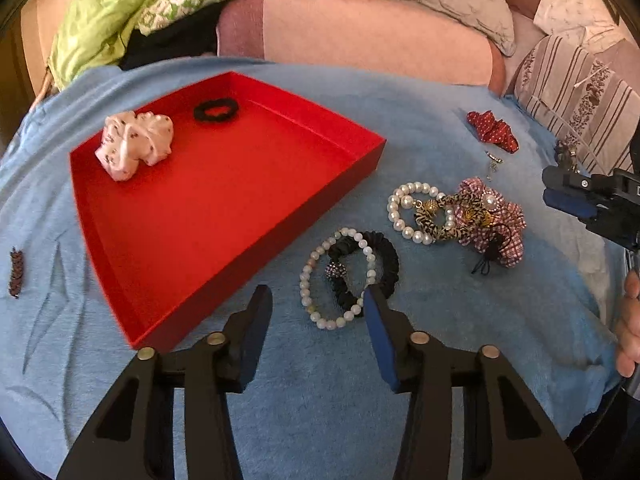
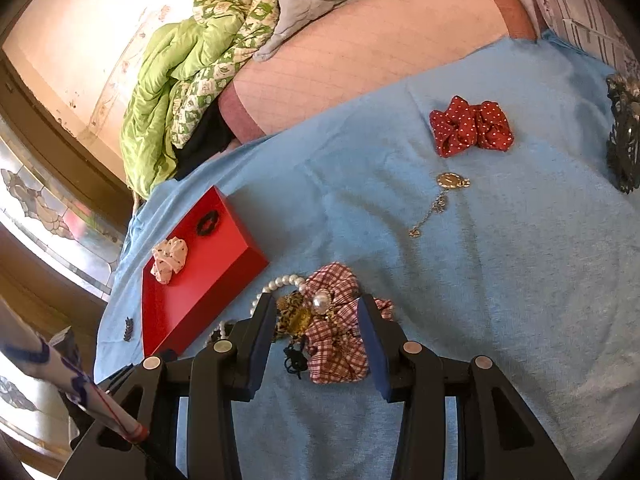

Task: Organize jewelry
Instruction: 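Move both grippers back to the jewelry pile beside the tray, then grasp the white bead bracelet with the left gripper while the right grasps the pearl brooch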

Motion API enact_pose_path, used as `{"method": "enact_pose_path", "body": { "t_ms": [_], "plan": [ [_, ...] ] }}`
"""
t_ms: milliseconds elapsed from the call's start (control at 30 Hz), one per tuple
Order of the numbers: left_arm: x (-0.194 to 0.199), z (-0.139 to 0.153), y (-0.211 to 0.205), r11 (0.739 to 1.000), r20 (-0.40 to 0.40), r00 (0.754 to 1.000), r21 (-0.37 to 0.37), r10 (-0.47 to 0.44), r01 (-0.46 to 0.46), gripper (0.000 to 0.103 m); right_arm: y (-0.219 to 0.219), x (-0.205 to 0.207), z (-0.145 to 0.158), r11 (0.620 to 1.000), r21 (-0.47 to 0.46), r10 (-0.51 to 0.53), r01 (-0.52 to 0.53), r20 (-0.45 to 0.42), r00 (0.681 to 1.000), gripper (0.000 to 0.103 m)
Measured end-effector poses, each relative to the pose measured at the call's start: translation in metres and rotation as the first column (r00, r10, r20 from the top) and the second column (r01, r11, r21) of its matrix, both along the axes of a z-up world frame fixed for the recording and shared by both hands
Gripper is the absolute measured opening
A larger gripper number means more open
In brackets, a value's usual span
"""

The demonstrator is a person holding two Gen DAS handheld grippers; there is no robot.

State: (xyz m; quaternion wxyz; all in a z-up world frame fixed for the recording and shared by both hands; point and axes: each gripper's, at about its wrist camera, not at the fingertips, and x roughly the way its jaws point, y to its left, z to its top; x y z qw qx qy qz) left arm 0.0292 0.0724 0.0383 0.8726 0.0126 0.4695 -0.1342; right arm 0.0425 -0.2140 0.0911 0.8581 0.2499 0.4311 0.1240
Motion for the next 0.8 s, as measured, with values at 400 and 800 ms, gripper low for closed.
{"method": "enact_pose_path", "body": {
  "t_ms": [400, 800],
  "plan": [
    [0.011, -0.012, 0.009, 1.0, -0.048, 0.999, -0.006, 0.0, -0.001, 0.023, 0.008, 0.005, -0.001, 1.0, 0.009, 0.005, -0.005, -0.005, 1.0, 0.046],
    [0.019, -0.009, -0.027, 0.995, 0.043, 0.996, 0.068, -0.08, 0.077, 0.005, 0.004, 0.012, -0.01, 0.999, -0.038, -0.022, 0.021, -0.035, 0.999, 0.046]
  ]
}}
